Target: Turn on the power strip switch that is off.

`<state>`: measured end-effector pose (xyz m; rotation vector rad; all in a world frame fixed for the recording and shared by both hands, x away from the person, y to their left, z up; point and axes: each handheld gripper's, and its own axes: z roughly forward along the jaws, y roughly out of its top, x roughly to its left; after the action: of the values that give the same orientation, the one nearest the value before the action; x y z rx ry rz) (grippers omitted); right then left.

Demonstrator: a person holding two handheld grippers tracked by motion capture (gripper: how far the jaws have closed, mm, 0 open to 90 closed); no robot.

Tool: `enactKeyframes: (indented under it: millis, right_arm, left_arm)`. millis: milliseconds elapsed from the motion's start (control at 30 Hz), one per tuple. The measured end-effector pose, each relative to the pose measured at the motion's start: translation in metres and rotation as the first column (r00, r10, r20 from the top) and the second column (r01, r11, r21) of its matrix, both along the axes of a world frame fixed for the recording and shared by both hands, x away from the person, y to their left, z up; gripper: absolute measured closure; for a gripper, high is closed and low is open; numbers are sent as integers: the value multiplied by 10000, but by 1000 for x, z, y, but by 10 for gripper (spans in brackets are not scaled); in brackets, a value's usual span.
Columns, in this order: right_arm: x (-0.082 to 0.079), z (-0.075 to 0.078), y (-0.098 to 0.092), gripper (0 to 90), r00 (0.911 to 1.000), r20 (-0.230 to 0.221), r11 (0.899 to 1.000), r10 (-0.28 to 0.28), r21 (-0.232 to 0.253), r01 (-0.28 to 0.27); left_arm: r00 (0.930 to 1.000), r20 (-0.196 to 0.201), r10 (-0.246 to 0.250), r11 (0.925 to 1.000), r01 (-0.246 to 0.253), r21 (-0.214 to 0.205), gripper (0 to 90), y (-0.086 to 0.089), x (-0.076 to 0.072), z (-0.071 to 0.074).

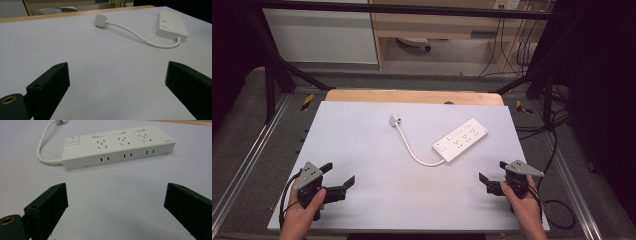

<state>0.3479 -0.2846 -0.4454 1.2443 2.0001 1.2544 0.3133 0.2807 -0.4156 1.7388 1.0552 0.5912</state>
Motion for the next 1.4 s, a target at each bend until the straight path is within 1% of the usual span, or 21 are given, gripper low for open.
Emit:
enactKeyframes:
  millis: [133,267,300,333,400,433,500,567,700,933,1000,1033,1167,1200,1333,1400]
  right_arm:
    - [-1,0,0,53,10000,37,10000,-10,-2,10]
    - [-1,1,0,51,10000,69,10000,18,-6,-18]
    - [-3,2,0,51,9999,143,10000,85,27,-85]
    - [-4,3,1,54,9998,178,9999,123,31,-123]
    - [-4,4,1,57,9996,236,9999,162,38,-163]
    - [-6,7,2,57,9993,303,9998,211,22,-212]
    - [-8,8,2,53,9989,372,9996,271,76,-274]
    - [-8,10,3,50,9982,482,9993,357,73,-361]
    - [-7,12,4,38,9981,480,9991,378,155,-386]
    - [-9,16,5,32,9984,436,9991,352,240,-363]
    - [-10,18,5,31,9981,436,9985,426,314,-439]
    - [-10,18,4,29,9982,347,9982,483,344,-495]
    - [-10,18,7,39,9991,255,9988,349,344,-357]
    - [-10,19,8,38,9992,244,9990,322,292,-329]
    - [-10,20,11,40,9991,251,9990,333,286,-340]
    - [-12,22,14,40,9984,315,9985,469,267,-477]
  left_arm:
    - [9999,-77,121,9999,-121,-52,57,2,0,0]
    - [9999,-45,149,9999,-149,-17,57,3,0,0]
    - [9991,154,398,9991,-401,143,57,4,-1,1]
    - [9982,278,536,9984,-540,160,58,5,-2,2]
    - [9975,328,619,9980,-623,121,57,6,-2,3]
    - [9968,337,722,9974,-722,-1,57,9,-2,3]
    - [9963,345,782,9969,-780,-70,56,10,-2,3]
    - [9961,349,812,9967,-810,-70,57,12,-2,3]
    - [9961,390,786,9969,-782,-129,57,13,-3,3]
    - [9967,354,732,9973,-729,-82,57,14,-2,3]
    - [9968,357,712,9974,-709,-89,57,14,-2,3]
    - [9970,344,692,9976,-689,-104,57,14,-2,3]
    - [9980,308,545,9985,-545,-10,56,12,-2,2]
    - [9987,246,453,9990,-454,27,56,11,-2,2]
    - [9989,204,411,9991,-413,118,56,11,-2,1]
    - [9991,173,387,9992,-390,131,56,10,-2,1]
